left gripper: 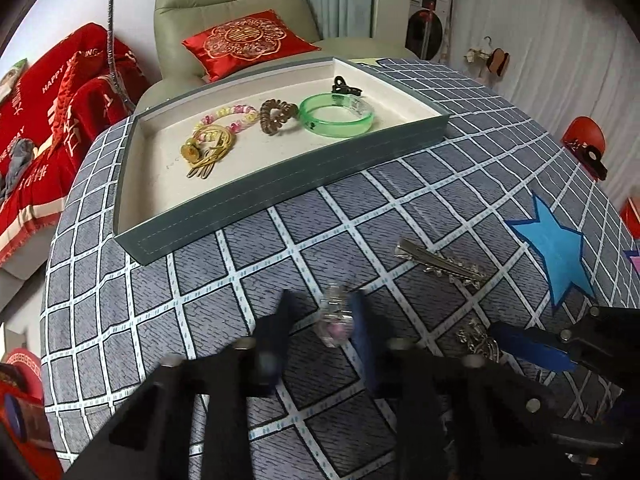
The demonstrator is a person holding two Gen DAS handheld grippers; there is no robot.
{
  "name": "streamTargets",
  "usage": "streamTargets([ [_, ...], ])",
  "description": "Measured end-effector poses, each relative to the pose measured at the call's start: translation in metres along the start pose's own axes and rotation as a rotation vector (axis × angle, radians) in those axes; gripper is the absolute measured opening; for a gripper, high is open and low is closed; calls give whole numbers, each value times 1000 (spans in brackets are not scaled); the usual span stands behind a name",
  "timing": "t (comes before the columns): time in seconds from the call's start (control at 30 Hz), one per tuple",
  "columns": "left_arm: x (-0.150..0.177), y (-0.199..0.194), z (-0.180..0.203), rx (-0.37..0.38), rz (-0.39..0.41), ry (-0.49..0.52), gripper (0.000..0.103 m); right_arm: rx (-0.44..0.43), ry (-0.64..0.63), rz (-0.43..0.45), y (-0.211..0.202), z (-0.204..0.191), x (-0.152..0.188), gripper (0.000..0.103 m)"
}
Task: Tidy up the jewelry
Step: 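Grasp the dark red heart pendant with the left tool while the right tool grasps the pink heart pendant, then carry both heart pendants into the tray with both tools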
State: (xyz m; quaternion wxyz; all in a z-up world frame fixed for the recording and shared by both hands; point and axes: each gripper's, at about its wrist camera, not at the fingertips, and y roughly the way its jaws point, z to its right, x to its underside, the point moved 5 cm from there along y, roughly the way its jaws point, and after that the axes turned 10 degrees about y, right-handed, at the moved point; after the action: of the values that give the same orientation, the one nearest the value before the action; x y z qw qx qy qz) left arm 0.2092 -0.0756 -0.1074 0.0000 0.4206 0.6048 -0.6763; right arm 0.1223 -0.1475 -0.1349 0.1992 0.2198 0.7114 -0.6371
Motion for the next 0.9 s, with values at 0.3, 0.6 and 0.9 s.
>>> streamTargets([
  [0.3, 6, -9, -3, 14, 21, -38, 33, -42, 75, 0, -15, 17, -6, 19],
  [0.6, 0, -39, -15, 27, 96, -87, 33, -102, 183, 15, -37, 43, -25, 19],
  [0.9, -24, -62, -42, 23, 159, -139, 33, -154, 245, 59, -49, 59, -71, 19],
])
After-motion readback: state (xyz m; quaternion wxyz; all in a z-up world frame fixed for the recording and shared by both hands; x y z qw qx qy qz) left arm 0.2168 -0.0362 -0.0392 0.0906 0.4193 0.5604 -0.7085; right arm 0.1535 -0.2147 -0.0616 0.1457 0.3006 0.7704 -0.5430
